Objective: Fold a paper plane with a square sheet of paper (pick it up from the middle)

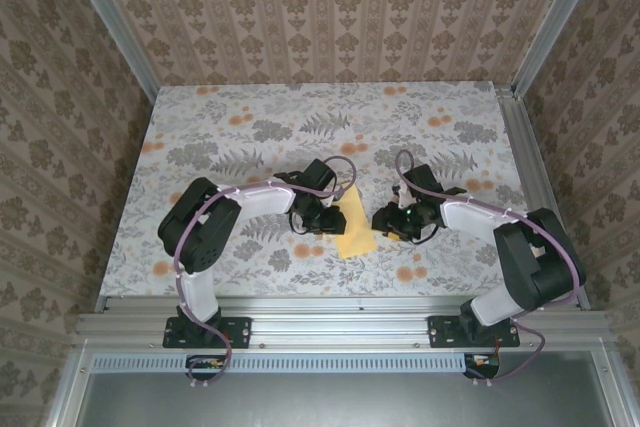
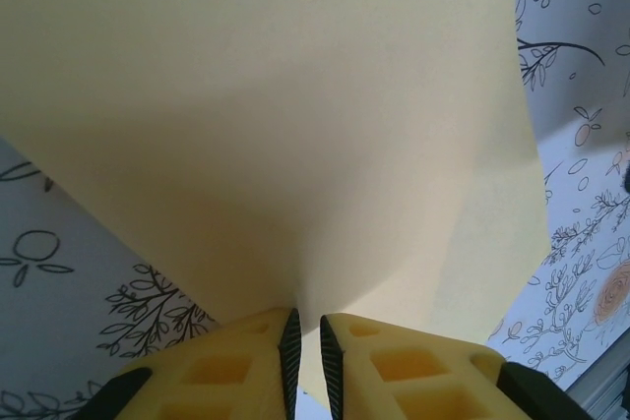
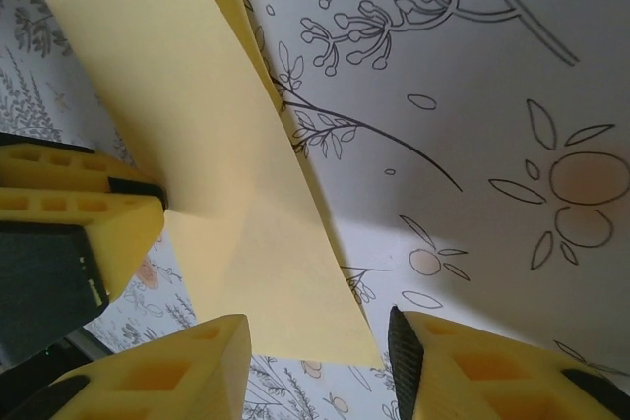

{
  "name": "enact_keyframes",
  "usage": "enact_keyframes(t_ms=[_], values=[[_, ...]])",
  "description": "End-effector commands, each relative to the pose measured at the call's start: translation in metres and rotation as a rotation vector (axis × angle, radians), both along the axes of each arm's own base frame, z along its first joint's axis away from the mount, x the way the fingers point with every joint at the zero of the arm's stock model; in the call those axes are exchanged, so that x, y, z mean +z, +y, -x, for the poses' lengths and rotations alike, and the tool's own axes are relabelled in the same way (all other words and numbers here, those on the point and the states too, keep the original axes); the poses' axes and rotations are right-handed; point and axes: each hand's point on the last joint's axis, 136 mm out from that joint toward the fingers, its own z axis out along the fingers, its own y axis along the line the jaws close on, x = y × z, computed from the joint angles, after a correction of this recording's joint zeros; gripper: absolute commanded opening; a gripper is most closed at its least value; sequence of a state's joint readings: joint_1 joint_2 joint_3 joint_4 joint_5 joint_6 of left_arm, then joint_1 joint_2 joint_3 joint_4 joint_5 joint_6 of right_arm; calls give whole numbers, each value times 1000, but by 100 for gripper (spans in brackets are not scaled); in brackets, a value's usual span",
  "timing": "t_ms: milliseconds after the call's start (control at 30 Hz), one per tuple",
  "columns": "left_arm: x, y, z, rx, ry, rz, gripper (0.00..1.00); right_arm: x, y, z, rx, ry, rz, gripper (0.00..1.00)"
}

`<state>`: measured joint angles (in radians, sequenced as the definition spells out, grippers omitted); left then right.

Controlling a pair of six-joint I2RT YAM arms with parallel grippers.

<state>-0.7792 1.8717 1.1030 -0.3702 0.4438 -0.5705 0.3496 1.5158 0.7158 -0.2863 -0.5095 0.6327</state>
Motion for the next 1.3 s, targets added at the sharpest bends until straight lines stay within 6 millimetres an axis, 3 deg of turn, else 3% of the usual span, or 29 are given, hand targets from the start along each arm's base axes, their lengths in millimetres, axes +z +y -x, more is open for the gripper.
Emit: enact_keyframes(t_ms=[0, 600, 1000, 1267], values=[[-13, 6, 3, -23, 9, -46, 24, 2, 11, -5, 18, -2, -23, 45], [-29, 20, 7, -13, 44, -53, 22, -9, 38, -8, 91, 13, -10, 46], [-32, 20, 6, -18, 56, -44, 22, 20, 57, -4, 83, -19, -168, 47], [-34, 22, 7, -19, 65, -39, 22, 23, 52, 11, 43, -7, -221, 49]])
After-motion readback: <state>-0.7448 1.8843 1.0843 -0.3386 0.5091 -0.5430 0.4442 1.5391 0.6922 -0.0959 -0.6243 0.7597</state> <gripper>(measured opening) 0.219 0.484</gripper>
